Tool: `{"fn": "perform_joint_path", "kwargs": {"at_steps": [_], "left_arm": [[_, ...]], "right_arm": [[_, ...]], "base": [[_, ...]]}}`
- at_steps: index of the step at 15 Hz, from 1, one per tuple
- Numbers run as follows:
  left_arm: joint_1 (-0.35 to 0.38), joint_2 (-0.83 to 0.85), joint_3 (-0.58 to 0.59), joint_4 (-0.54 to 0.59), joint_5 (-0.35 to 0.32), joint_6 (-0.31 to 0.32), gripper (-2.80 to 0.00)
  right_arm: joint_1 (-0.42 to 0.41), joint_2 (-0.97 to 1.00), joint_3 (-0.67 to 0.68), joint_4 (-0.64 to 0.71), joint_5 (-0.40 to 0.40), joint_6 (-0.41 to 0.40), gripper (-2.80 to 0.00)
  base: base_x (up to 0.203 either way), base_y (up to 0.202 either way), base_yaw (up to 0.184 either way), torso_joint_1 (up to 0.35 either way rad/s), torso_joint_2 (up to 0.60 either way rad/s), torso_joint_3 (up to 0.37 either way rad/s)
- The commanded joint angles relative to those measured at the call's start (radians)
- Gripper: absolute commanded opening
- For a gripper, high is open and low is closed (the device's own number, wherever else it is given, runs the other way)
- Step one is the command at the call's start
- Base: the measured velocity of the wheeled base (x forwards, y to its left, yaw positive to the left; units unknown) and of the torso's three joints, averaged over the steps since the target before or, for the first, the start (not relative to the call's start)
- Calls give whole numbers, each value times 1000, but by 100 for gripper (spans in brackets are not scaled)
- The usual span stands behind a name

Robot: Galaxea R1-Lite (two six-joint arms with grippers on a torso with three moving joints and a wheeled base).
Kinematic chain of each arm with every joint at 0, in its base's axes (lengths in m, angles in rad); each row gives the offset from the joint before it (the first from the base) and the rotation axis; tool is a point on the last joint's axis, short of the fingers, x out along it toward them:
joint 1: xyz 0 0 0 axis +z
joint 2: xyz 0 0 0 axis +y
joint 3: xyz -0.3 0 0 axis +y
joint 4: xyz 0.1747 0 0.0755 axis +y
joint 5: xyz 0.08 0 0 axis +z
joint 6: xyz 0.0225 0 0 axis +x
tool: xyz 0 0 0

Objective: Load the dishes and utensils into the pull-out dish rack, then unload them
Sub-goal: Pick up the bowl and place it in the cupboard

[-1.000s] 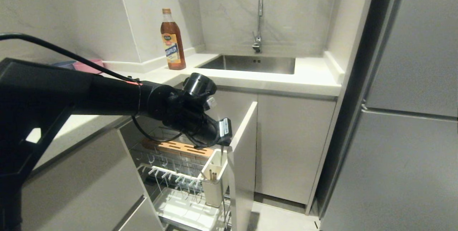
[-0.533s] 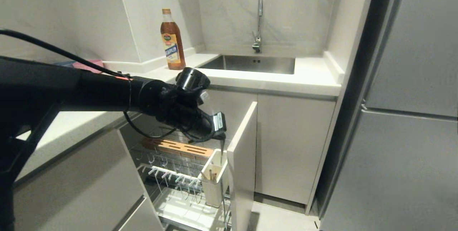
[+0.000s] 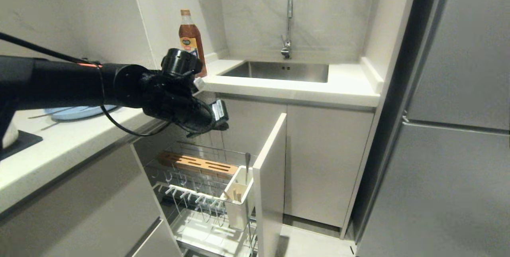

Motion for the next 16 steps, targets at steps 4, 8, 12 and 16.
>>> {"fn": "perform_joint_path", "kwargs": {"at_steps": [4,8,12,16], "left_arm": [[47,-135,-21,2,40,-3,-280],[80,-260,-19,6,99,47,-280],[147,-319,-50,8,246,105,-280],[243,-339,-112,10,339,132,-280]], "right_arm": [[0,1,0,0,0,0,-280],[0,1,0,0,1,0,-280],[0,1,0,0,-1,0,-280],[0,1,0,0,-1,0,-280]], "base": [[0,0,0,0,0,0],[0,0,0,0,0,0],[0,0,0,0,0,0],[0,0,0,0,0,0]]}}
